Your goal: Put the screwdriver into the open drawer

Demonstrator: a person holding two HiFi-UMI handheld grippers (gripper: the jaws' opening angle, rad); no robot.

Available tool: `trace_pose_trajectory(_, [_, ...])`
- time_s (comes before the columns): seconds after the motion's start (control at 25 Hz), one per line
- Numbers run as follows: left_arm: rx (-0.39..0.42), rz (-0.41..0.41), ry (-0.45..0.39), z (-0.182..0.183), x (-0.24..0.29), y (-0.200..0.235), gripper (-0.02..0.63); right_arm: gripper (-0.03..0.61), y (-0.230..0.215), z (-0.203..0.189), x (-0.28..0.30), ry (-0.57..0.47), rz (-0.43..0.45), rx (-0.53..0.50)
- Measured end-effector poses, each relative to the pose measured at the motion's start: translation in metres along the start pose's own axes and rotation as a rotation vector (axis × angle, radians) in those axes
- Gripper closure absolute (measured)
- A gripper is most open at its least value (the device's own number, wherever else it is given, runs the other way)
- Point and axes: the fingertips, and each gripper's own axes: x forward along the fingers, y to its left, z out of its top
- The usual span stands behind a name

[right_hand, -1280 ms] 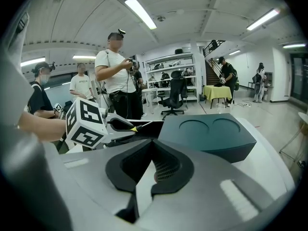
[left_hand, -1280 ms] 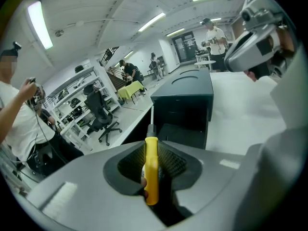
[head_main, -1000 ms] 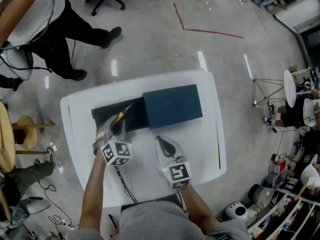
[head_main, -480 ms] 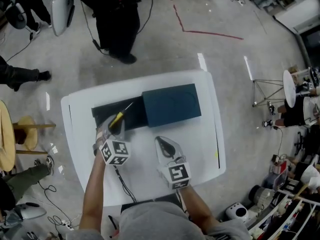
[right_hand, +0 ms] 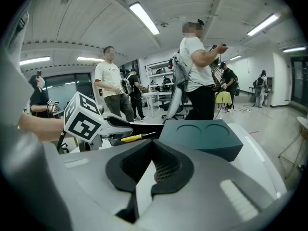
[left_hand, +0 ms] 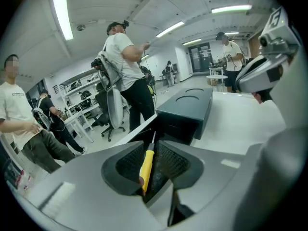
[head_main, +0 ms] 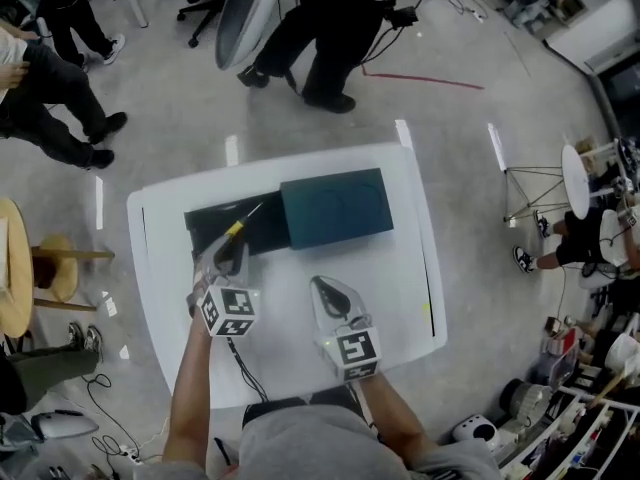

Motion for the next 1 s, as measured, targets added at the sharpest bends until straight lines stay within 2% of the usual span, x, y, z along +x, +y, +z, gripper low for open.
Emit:
trace_pose_trajectory(0.2, [-0.014, 0.021, -0.025, 0.012, -0.027, -0.012, 0.508, 0.575, 0.000, 0.004, -0.018, -0.023, -0.006, -0.022])
trace_pose_trajectory(0.76, [-0.191, 0.096, -0.126, 0.043, -0.114, -0.058, 0.535, 0.575, -0.001, 0.012, -0.086, -0.100, 0.025, -0.072])
trace_pose_trajectory(1.0, [-0.234, 0.137, -0.154, 0.053, -0.148, -0.078, 0.554, 0.575, -0.008, 0.012, -0.118, -0.139, 0.023, -0.079])
